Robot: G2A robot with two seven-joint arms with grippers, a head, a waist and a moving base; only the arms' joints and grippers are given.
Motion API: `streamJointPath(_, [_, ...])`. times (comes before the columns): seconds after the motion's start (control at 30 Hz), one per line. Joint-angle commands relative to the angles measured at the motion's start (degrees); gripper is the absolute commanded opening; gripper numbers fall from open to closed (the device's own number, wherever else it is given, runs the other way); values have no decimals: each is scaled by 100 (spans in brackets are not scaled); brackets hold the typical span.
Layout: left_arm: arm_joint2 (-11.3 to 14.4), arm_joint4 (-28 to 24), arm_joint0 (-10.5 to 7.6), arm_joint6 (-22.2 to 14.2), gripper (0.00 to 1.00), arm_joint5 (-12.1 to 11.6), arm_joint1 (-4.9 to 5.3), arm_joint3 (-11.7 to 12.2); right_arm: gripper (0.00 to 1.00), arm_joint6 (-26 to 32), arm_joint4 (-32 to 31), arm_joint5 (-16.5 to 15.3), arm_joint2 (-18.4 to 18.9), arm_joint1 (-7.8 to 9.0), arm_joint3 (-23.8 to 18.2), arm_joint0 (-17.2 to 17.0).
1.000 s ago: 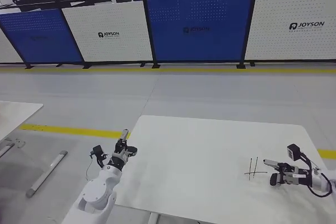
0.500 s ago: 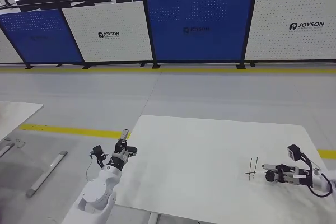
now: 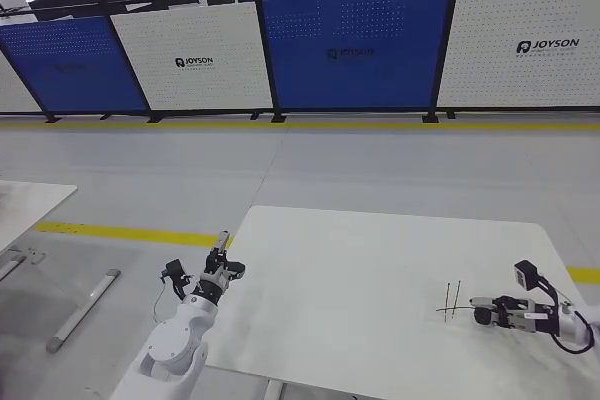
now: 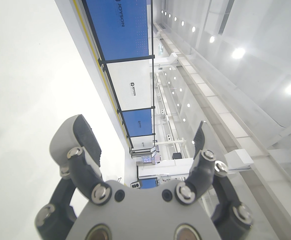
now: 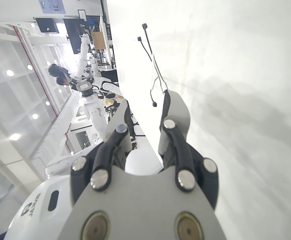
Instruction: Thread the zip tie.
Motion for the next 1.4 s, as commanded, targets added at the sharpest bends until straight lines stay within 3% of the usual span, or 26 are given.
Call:
streamJointPath(0.0, [0,0,0,0,100,0,0,0,28,2,4,15,-14,-2,26,15])
streamJointPath(0.37, [0,0,0,0,100,0,0,0,24,-4,-52,62,-132,-22,142,89])
streamJointPath(0.4, [0,0,0,0,100,0,0,0,22,-7,-53,60,-141,-24,158,96])
streamJointPath(0.47, [0,0,0,0,100,0,0,0,4,-6,-58,53,-164,-31,196,114])
streamJointPath(0.5, [0,0,0,0,100,0,0,0,2,-6,-59,50,-174,-34,211,121])
streamJointPath(0.9, [0,0,0,0,100,0,0,0,0,2,201,-150,-90,17,300,153])
streamJointPath(1.17, [0,0,0,0,100,0,0,0,0,2,1399,-457,524,289,-251,-259])
streamJointPath(1.3, [0,0,0,0,100,0,0,0,0,2,1890,-296,677,413,-862,-618])
streamJointPath(1.37, [0,0,0,0,100,0,0,0,0,2,1890,-296,677,413,-862,-618])
